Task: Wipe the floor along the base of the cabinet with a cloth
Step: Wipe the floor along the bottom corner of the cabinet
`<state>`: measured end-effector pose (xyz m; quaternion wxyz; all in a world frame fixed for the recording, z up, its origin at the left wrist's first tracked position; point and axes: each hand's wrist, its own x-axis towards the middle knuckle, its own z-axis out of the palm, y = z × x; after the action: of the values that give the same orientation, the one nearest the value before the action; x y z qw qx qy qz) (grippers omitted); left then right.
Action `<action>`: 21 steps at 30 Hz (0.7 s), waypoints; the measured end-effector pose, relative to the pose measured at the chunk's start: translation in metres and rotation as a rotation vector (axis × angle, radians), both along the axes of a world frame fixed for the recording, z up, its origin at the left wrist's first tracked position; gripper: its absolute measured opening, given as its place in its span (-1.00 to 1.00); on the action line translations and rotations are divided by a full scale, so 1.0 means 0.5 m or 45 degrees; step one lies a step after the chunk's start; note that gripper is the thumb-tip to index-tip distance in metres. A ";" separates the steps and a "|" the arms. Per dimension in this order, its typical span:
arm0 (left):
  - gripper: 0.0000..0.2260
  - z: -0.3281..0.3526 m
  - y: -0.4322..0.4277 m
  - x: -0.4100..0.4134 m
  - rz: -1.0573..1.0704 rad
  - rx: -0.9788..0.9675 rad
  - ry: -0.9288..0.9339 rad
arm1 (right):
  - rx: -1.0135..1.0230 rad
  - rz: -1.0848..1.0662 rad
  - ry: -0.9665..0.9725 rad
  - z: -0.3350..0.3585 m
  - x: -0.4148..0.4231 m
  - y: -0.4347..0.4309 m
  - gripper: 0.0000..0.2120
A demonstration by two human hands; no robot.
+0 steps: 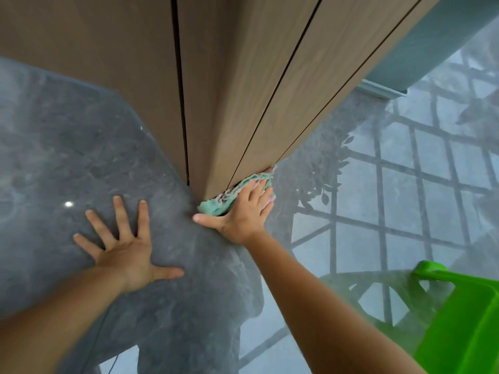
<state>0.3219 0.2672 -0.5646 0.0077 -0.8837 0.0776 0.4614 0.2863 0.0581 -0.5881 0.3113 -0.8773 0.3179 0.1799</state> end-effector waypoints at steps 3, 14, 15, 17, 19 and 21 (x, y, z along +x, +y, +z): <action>0.42 -0.004 0.002 0.003 -0.015 0.001 -0.008 | 0.109 -0.236 -0.268 0.031 -0.007 -0.049 0.50; 0.42 -0.005 0.005 0.005 -0.018 -0.011 0.000 | -0.220 -0.014 -0.086 -0.013 0.033 -0.023 0.61; 0.42 -0.004 0.005 0.007 -0.014 -0.014 0.001 | -0.255 0.016 -0.058 -0.014 0.033 -0.021 0.61; 0.42 -0.006 0.008 0.007 -0.012 -0.014 0.006 | -0.313 0.083 -0.005 -0.017 0.032 -0.021 0.61; 0.43 -0.010 0.011 0.006 -0.009 -0.004 -0.001 | -0.342 0.093 0.063 -0.017 0.037 -0.046 0.62; 0.43 -0.009 0.008 0.007 -0.010 -0.003 0.001 | -0.367 0.082 0.117 -0.012 0.047 -0.089 0.64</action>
<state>0.3257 0.2711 -0.5690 0.0086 -0.8833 0.0817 0.4615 0.3100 0.0136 -0.5941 0.1612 -0.9135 0.3259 0.1823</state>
